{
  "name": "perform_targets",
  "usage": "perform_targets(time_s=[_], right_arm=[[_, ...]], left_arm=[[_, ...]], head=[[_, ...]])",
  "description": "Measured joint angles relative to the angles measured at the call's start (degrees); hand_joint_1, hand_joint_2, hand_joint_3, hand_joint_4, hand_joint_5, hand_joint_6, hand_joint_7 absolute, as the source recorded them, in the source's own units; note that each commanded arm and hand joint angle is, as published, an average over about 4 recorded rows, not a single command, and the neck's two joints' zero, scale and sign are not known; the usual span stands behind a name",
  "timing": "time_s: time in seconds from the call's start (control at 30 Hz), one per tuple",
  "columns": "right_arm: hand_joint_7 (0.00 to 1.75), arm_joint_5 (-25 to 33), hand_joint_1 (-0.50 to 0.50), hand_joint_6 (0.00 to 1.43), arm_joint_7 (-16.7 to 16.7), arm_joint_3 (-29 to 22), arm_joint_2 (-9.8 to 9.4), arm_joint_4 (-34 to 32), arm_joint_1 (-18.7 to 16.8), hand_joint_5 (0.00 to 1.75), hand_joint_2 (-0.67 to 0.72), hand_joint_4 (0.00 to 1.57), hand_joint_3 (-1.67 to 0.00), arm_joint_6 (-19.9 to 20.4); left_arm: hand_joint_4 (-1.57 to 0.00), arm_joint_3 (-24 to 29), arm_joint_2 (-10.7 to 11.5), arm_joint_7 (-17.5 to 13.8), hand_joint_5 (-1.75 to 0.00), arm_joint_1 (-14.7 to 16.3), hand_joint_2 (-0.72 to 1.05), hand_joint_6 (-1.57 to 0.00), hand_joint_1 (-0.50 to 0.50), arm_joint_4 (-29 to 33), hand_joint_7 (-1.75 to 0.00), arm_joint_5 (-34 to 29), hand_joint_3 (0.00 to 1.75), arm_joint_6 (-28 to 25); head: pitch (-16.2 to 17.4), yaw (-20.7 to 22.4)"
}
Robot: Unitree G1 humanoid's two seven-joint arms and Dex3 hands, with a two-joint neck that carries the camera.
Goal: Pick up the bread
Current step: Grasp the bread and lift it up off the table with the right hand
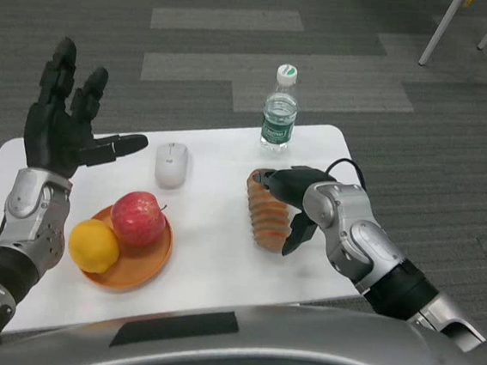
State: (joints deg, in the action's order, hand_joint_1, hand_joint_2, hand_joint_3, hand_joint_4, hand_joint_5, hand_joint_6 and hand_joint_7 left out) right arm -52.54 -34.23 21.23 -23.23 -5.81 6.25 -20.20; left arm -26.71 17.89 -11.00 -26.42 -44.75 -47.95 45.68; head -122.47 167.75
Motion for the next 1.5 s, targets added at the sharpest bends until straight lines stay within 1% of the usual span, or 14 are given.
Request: perform_targets(time_s=[0.13,0.23,0.4,0.5,0.6,0.67,0.8,0.87,1.0,1.1,1.23,1.33,1.43,1.5], right_arm=[[0.07,0.0,-0.46,0.00,0.9,-0.2,1.51,4.6,1.3,0.87,-0.41,0.00,-0.18,2.1],[0.07,0.0,-0.46,0.00,1.5,-0.3,1.92,7.6,2.6,0.87,-0.41,0.00,-0.22,3.6],[0.07,0.0,-0.46,0.00,3.1,-0.2,2.57,13.2,4.8,0.87,-0.41,0.00,-0.18,6.0],[0.07,0.0,-0.46,0.00,3.8,-0.1,2.86,15.1,5.4,0.87,-0.41,0.00,-0.24,6.7],[0.07,0.0,-0.46,0.00,4.3,0.9,2.93,16.8,6.2,0.87,-0.41,0.00,-0.24,7.0],[0.07,0.0,-0.46,0.00,4.6,1.5,2.91,17.9,6.8,0.87,-0.45,0.00,-0.24,7.2],[0.07,0.0,-0.40,0.00,5.2,2.0,2.83,19.1,7.2,0.87,-0.48,0.00,-0.24,7.9],[0.07,0.0,-0.38,0.00,5.5,2.2,2.75,19.4,7.3,0.87,-0.48,0.00,-0.32,8.4],[0.17,0.1,-0.33,0.00,6.9,2.4,2.38,19.9,7.4,0.97,-0.59,0.00,-0.58,10.3],[0.28,2.1,-0.33,0.00,8.8,1.9,2.34,20.4,7.2,0.97,-0.60,0.00,-0.63,11.7],[0.54,5.3,-0.33,0.00,10.5,-0.1,2.37,21.7,6.8,0.97,-0.60,0.00,-0.71,13.9],[0.59,7.4,-0.33,0.00,10.7,-2.5,2.64,23.1,6.5,0.92,-0.60,0.00,-0.71,16.2],[0.68,10.2,-0.33,0.00,10.7,-6.3,3.19,25.6,6.1,0.87,-0.60,0.00,-0.71,20.6],[0.77,12.0,-0.33,0.00,10.7,-8.7,3.72,27.3,5.9,0.87,-0.60,0.00,-0.71,23.7]], left_arm=[[0.00,-0.1,0.0,0.0,-0.36,0.0,0.43,0.00,0.50,0.0,0.00,0.0,0.07,0.1],[0.00,-0.2,0.0,0.0,-0.33,0.1,0.45,0.00,0.50,0.0,0.00,0.0,0.09,0.1],[0.00,-0.2,-0.1,0.0,-0.36,0.1,0.43,0.00,0.50,-0.1,0.00,0.0,0.07,0.2],[0.00,-0.2,-0.1,0.0,-0.38,0.1,0.47,0.00,0.50,-0.1,0.00,0.0,0.02,0.2],[0.00,-0.2,-0.1,0.0,-0.36,0.1,0.43,0.00,0.50,-0.1,0.00,0.0,0.04,0.2],[0.00,-0.2,-0.1,0.0,-0.33,0.1,0.47,0.00,0.50,-0.1,0.00,0.0,0.02,0.2],[0.00,-0.2,-0.1,0.0,-0.41,0.1,0.43,0.00,0.50,-0.1,0.00,0.0,0.04,0.2],[0.00,-0.2,-0.1,0.0,-0.36,0.1,0.43,0.00,0.50,-0.1,0.00,-0.1,0.04,0.2],[0.00,-0.2,-0.1,0.0,-0.31,0.1,0.43,0.00,0.50,-0.1,0.00,-0.1,0.07,0.2],[0.00,-0.2,-0.1,0.0,-0.31,0.1,0.43,0.00,0.50,-0.1,0.00,-0.1,0.07,0.2],[0.00,-0.2,-0.1,0.0,-0.38,0.1,0.43,0.00,0.50,-0.1,0.00,-0.1,0.07,0.2],[0.00,-0.2,-0.1,0.0,-0.38,0.1,0.47,0.00,0.50,-0.1,0.00,-0.1,0.04,0.2],[0.00,-0.2,-0.1,0.0,-0.31,0.1,0.43,0.00,0.50,-0.1,0.00,-0.1,0.07,0.3],[0.00,-0.2,-0.1,0.0,-0.33,0.1,0.43,0.00,0.50,-0.1,0.00,0.0,0.09,0.3]], head=[[-0.1,0.2],[-0.1,0.5],[-0.1,0.8],[-0.1,0.9],[-0.1,1.0],[0.0,1.0],[0.0,1.1],[0.0,1.1],[0.0,1.2],[0.0,1.1],[-0.1,1.1],[-0.1,1.2],[0.0,1.4],[0.0,1.4]])
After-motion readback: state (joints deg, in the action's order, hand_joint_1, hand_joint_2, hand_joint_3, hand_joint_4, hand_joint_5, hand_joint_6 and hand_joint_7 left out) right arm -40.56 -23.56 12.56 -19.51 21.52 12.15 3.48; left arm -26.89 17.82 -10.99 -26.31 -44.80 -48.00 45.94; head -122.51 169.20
